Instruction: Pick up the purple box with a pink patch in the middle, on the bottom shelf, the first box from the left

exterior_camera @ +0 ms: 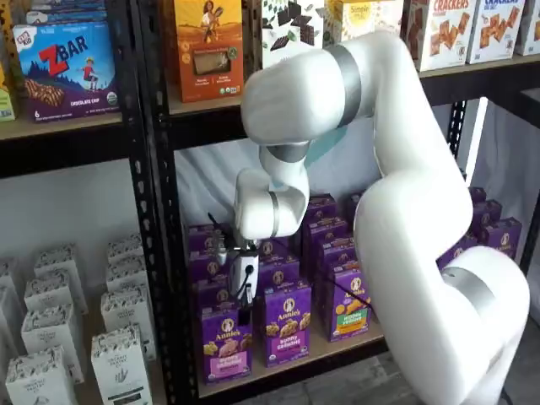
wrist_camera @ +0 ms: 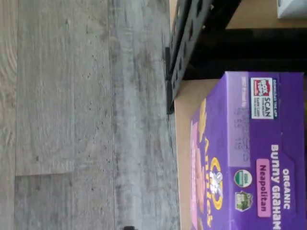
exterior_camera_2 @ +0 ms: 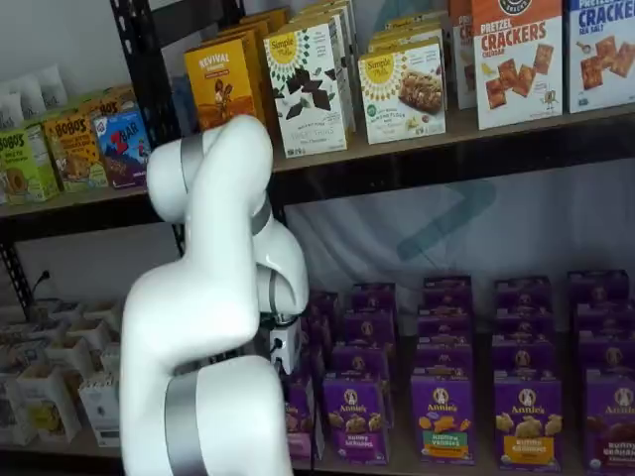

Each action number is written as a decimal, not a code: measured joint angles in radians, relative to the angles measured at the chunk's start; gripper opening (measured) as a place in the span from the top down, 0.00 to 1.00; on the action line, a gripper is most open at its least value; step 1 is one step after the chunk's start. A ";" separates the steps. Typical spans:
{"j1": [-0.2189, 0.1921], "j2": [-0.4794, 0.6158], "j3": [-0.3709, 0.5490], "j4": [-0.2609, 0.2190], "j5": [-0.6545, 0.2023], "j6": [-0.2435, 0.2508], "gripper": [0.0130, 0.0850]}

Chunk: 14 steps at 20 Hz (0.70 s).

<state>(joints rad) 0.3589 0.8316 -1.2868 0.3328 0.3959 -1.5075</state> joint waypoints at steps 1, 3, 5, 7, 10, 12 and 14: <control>-0.002 0.011 -0.015 -0.003 0.008 0.001 0.00; -0.004 0.030 -0.040 -0.007 0.019 0.004 0.00; -0.007 0.054 -0.070 -0.019 0.032 0.013 0.00; -0.008 0.076 -0.093 -0.042 0.039 0.033 0.00; -0.008 0.102 -0.119 -0.074 0.049 0.062 0.00; -0.004 0.120 -0.135 -0.087 0.056 0.077 0.00; 0.001 0.134 -0.146 -0.097 0.059 0.091 0.00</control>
<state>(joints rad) 0.3602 0.9658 -1.4326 0.2357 0.4550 -1.4166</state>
